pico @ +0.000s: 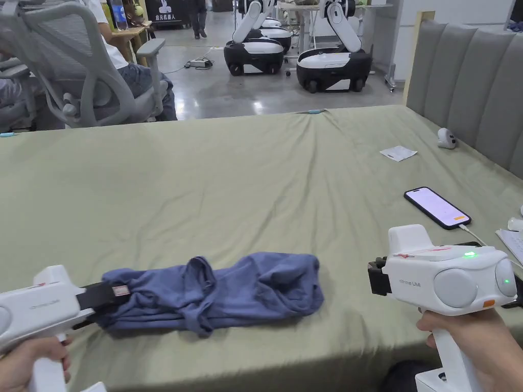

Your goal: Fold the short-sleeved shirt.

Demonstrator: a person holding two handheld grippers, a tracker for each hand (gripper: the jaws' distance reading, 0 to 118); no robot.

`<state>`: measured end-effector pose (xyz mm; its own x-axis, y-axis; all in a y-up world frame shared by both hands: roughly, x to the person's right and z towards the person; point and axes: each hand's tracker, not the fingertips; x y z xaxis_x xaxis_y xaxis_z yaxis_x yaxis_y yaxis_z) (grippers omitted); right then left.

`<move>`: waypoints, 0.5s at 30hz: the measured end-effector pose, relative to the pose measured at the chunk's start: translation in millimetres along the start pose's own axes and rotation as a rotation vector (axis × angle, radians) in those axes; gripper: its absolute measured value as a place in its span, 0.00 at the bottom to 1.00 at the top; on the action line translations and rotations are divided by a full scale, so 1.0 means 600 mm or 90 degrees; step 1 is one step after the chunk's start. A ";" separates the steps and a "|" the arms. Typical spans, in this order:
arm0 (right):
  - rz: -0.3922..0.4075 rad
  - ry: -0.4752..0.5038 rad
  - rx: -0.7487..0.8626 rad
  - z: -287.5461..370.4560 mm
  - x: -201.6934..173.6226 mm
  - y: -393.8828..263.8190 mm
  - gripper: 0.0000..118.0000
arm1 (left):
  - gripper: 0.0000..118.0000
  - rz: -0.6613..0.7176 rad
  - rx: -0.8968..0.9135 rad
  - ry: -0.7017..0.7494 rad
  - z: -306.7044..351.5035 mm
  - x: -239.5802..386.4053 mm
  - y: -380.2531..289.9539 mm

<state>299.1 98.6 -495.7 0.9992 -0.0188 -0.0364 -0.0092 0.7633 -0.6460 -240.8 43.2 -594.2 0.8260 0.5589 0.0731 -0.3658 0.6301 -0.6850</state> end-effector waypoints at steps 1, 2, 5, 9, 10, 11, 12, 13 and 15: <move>-0.001 0.001 0.000 -0.001 0.000 0.000 0.00 | 0.13 0.010 0.007 0.016 0.013 -0.019 0.007; -0.001 0.001 0.000 -0.002 -0.001 0.000 0.00 | 0.13 0.009 0.004 0.034 0.022 -0.030 0.011; 0.000 0.005 0.000 -0.008 -0.007 0.000 0.00 | 0.13 -0.008 -0.007 0.062 0.033 -0.045 0.018; -0.002 0.014 0.000 -0.011 -0.012 0.001 0.00 | 0.13 -0.038 0.019 0.010 0.052 0.007 0.024; 0.000 0.015 -0.001 -0.011 -0.013 0.001 0.00 | 0.13 -0.035 0.030 -0.023 0.061 0.024 0.027; 0.002 0.016 -0.002 -0.012 -0.014 0.001 0.00 | 0.13 -0.022 0.035 -0.051 0.066 0.039 0.029; 0.006 0.015 -0.002 -0.012 -0.016 0.002 0.00 | 0.13 -0.018 0.036 -0.087 0.073 0.062 0.032; 0.008 0.015 -0.003 -0.012 -0.016 0.002 0.00 | 0.13 -0.021 0.040 -0.108 0.078 0.085 0.033; 0.011 0.015 -0.004 -0.012 -0.017 0.002 0.00 | 0.13 -0.048 0.033 -0.136 0.075 0.129 0.033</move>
<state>288.9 95.0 -501.3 0.9977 -0.0208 -0.0651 -0.0265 0.7598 -0.6496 -203.6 123.2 -569.7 0.7437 0.6079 0.2783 -0.3328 0.6976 -0.6345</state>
